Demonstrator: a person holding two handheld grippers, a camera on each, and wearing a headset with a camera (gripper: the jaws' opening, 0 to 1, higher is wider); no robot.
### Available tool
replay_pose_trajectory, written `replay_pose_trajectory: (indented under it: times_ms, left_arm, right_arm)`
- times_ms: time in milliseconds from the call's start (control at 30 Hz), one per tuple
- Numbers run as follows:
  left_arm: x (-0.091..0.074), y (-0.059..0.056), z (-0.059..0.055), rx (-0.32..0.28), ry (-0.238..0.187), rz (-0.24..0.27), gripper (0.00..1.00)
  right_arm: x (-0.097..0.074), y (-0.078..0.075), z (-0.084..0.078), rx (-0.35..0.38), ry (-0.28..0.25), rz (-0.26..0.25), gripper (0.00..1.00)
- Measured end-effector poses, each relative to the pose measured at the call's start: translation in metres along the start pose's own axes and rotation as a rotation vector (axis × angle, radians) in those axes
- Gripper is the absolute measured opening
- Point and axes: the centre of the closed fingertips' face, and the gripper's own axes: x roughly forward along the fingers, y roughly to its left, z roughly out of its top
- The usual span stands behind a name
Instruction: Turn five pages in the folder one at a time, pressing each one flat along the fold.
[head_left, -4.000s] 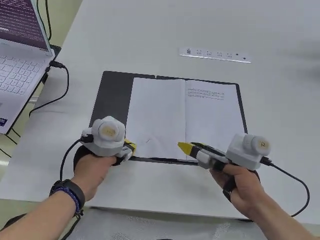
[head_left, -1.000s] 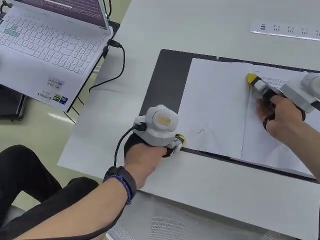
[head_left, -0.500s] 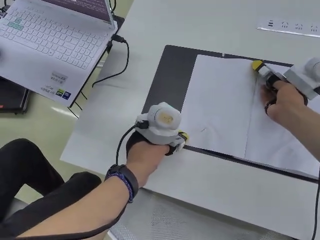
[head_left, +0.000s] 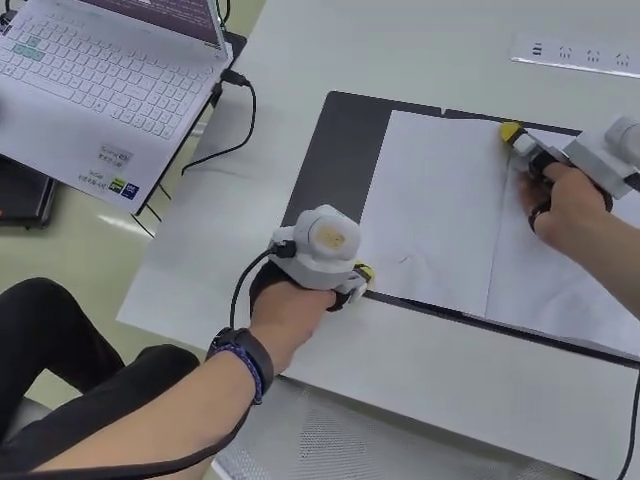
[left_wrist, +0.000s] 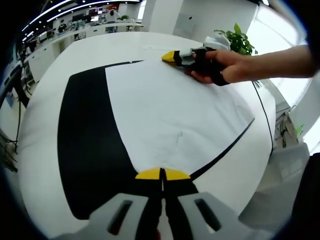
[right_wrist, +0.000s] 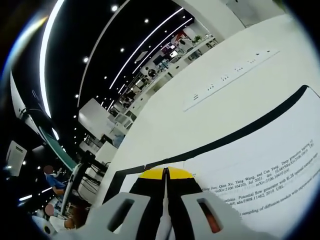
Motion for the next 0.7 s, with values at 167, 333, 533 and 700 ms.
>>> replay_pose_trajectory:
  times_ms: [167, 333, 533, 700]
  left_arm:
    - [0.0, 0.0, 0.0, 0.004, -0.009, 0.005, 0.0]
    - [0.0, 0.001, 0.0, 0.002, -0.014, 0.0, 0.0]
    - [0.0, 0.0, 0.0, 0.008, -0.025, -0.002, 0.0]
    - [0.0, 0.0, 0.0, 0.002, -0.032, 0.006, 0.0]
  right_arm:
    - [-0.015, 0.012, -0.015, -0.059, 0.058, 0.048, 0.0]
    - [-0.036, 0.028, -0.029, -0.109, 0.081, 0.07, 0.0]
    - [-0.052, 0.033, -0.038, -0.118, 0.085, 0.091, 0.0]
    - [-0.066, 0.032, -0.044, -0.074, 0.079, 0.1, 0.0]
